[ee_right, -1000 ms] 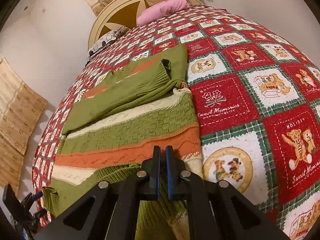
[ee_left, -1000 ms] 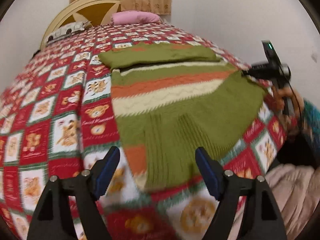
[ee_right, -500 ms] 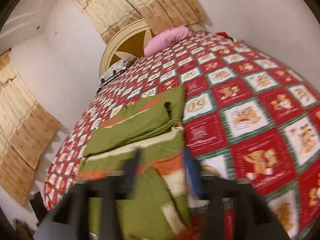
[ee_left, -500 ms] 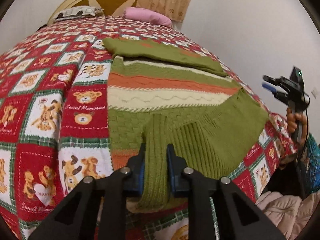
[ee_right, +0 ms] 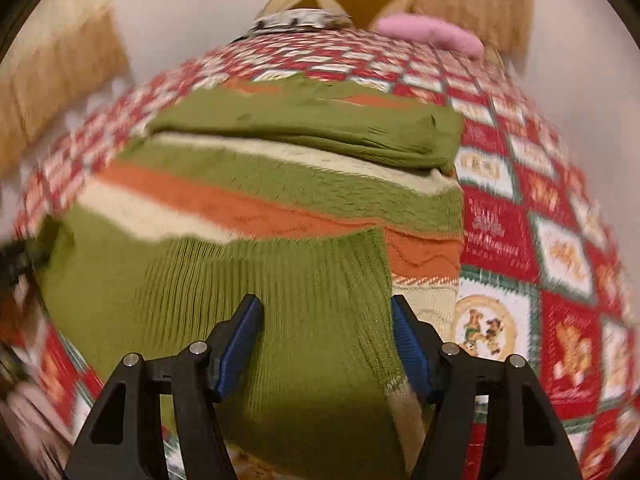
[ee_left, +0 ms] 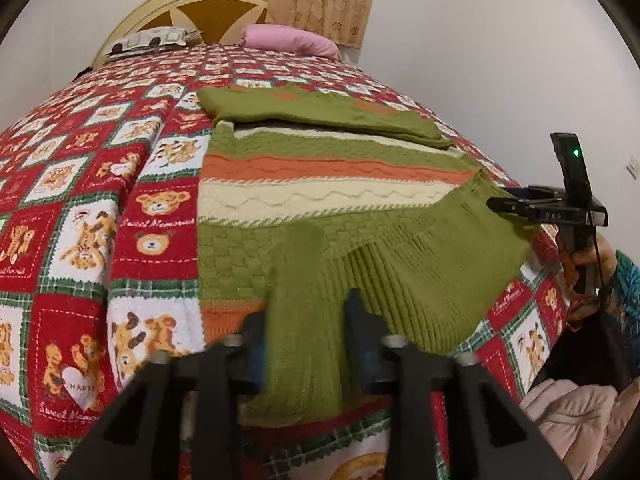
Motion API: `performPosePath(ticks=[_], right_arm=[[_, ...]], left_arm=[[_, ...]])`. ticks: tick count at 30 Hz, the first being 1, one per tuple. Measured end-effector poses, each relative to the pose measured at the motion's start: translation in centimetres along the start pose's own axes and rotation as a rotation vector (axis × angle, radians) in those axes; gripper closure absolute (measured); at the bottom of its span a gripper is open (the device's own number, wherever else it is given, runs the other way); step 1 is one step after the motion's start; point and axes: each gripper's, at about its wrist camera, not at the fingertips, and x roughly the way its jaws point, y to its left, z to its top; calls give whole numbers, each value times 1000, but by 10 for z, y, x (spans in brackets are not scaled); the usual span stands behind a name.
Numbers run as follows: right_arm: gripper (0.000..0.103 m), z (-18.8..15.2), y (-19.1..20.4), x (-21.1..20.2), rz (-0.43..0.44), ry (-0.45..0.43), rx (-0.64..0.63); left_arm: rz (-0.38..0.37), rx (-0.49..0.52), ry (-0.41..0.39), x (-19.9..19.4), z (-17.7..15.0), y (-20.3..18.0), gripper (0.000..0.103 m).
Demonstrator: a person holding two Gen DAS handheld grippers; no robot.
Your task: Fold small clothes
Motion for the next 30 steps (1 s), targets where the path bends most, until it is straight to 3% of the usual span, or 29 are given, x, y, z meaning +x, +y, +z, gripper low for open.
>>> performPosePath(ticks=[2, 4, 11, 15, 23, 30], right_arm=[[79, -1, 4, -5, -14, 11, -22], [91, -1, 4, -13, -24, 18, -27], [92, 27, -11, -63, 56, -162, 107], [92, 50, -14, -68, 32, -230, 158], [92, 75, -37, -50, -15, -255, 291], [92, 99, -49, -32, -21, -230, 302]], left_arm=[[-19, -27, -1, -3, 0, 3, 93], [-5, -32, -7, -3, 5, 3, 95], [4, -103, -61, -13, 40, 17, 96], [27, -136, -92, -8, 67, 27, 96], [65, -232, -98, 13, 116, 53, 96], [101, -295, -129, 27, 165, 78, 96]])
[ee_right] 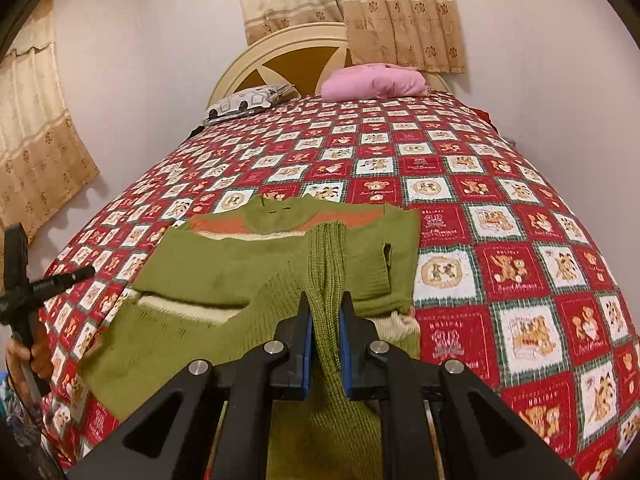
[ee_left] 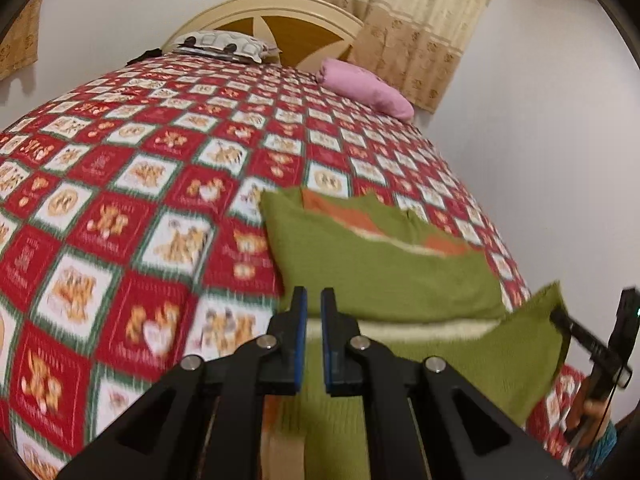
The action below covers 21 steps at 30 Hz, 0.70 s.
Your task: Fold small clothes
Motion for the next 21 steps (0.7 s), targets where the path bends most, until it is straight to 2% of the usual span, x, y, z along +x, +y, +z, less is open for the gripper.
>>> performPosePath(ticks=[2, 4, 6, 7, 8, 10, 18, 21], right_arm=[[92, 5, 0, 9, -8, 23, -1], [92, 4, 0, 13, -9, 32, -8], [92, -1, 1, 13, -21, 33, -26], [92, -4, 2, 12, -23, 33, -29], [92, -6, 2, 11, -23, 35, -29], [92, -14, 2, 9, -22, 43, -28], [92, -30, 2, 1, -34, 48, -28], [92, -31, 1, -2, -37, 46, -28]], left_arm=[[8, 16, 15, 4, 9, -1, 96], [-19, 48, 48, 6, 12, -3, 96], [-38, 86, 94, 5, 5, -3, 87], [-38, 107, 105, 3, -1, -3, 74], [-29, 127, 108, 2, -6, -3, 56], [8, 174, 108, -1, -26, -3, 40], [-11, 232, 132, 10, -67, -17, 40], [-41, 209, 157, 14, -70, -17, 40]])
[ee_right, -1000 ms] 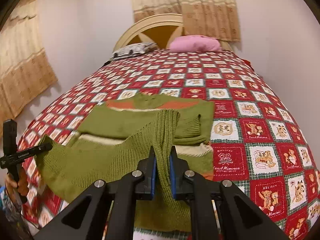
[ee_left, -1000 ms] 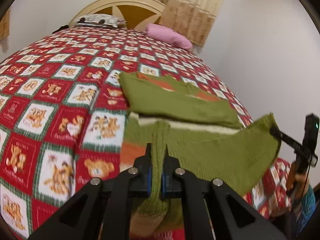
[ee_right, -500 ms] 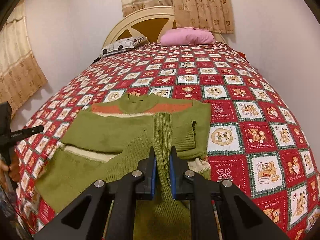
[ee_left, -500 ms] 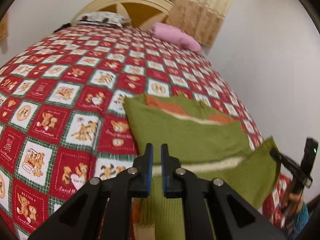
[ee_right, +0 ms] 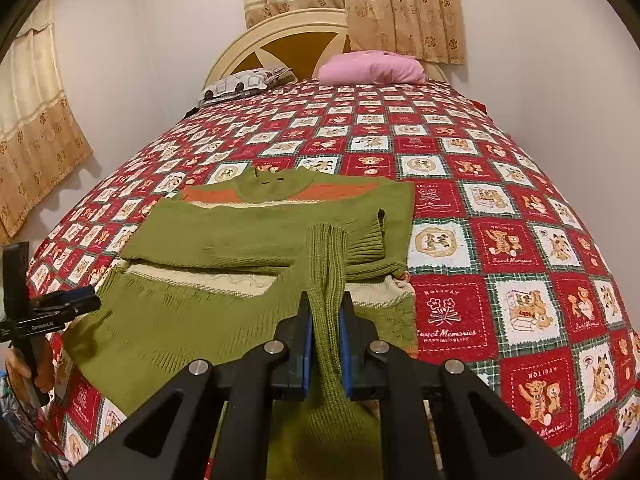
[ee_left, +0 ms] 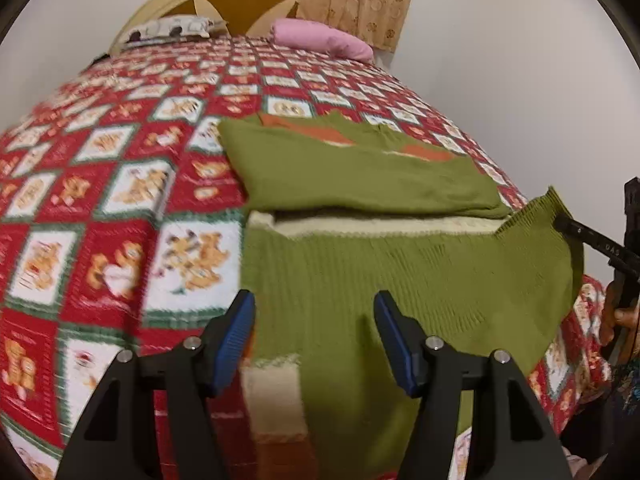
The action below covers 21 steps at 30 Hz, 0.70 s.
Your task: Fold small clothes
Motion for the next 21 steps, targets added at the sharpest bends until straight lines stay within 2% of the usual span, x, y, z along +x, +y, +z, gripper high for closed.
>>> performPosePath(ticks=[2, 5, 7, 11, 17, 18, 19, 20, 21], right_arm=[[92, -1, -1, -1, 0, -1, 2], [92, -4, -3, 0, 0, 5, 13], [92, -6, -5, 2, 3, 11, 20], [92, -9, -8, 7, 5, 25, 33], [92, -12, -12, 12, 11, 40, 54], [92, -12, -13, 14, 12, 45, 55], [92, -14, -13, 15, 12, 50, 57], [92, -15, -13, 17, 9, 55, 59], [92, -17, -13, 19, 3, 62, 62]], left_arm=[[0, -15, 9, 3, -1, 2, 40], [-52, -50, 14, 3, -3, 4, 40], [-80, -35, 12, 2, -5, 0, 40], [-61, -27, 24, 8, -6, -3, 40], [-141, -147, 29, 18, 0, 13, 41], [-144, -163, 26, 19, 0, 14, 43], [-137, -165, 22, 19, -2, 13, 55], [-118, -158, 21, 20, -3, 12, 77], [-84, -153, 23, 20, -5, 11, 89]])
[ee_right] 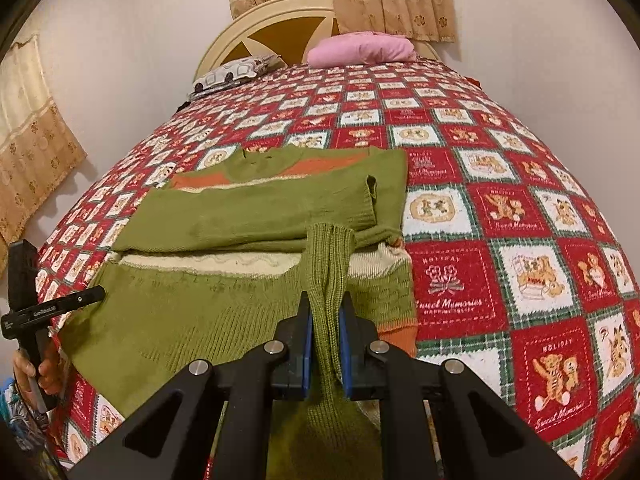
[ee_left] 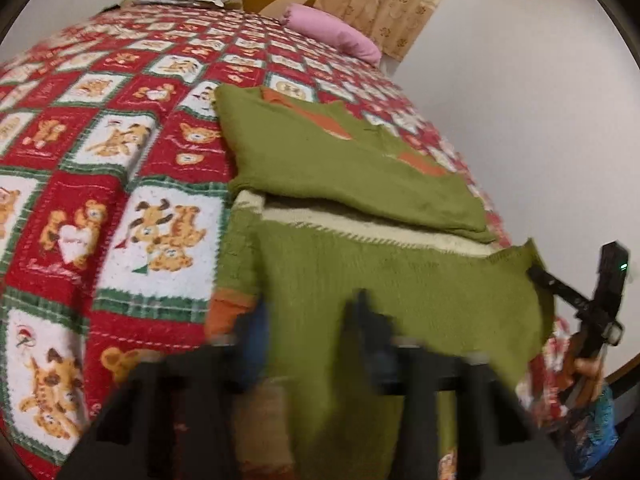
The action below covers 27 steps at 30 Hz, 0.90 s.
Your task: Fold small clothes
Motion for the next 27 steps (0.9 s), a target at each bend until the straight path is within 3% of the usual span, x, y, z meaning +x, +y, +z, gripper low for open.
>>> performPosePath(ticks=[5, 11, 20, 27], right_arm=[[92, -6, -1, 4, -19, 17, 4], [92, 8, 7, -19, -12, -63, -26], [92, 61, 16, -21, -35, -146, -76], [92, 124, 12, 14, -72, -171, -90]], left_arm=[[21, -23, -21, -7, -1, -2, 94], [26, -5, -59, -19, 17, -16, 94], [56, -27, -128, -22, 80, -12, 97], [102, -36, -152, -2, 139, -7, 97]])
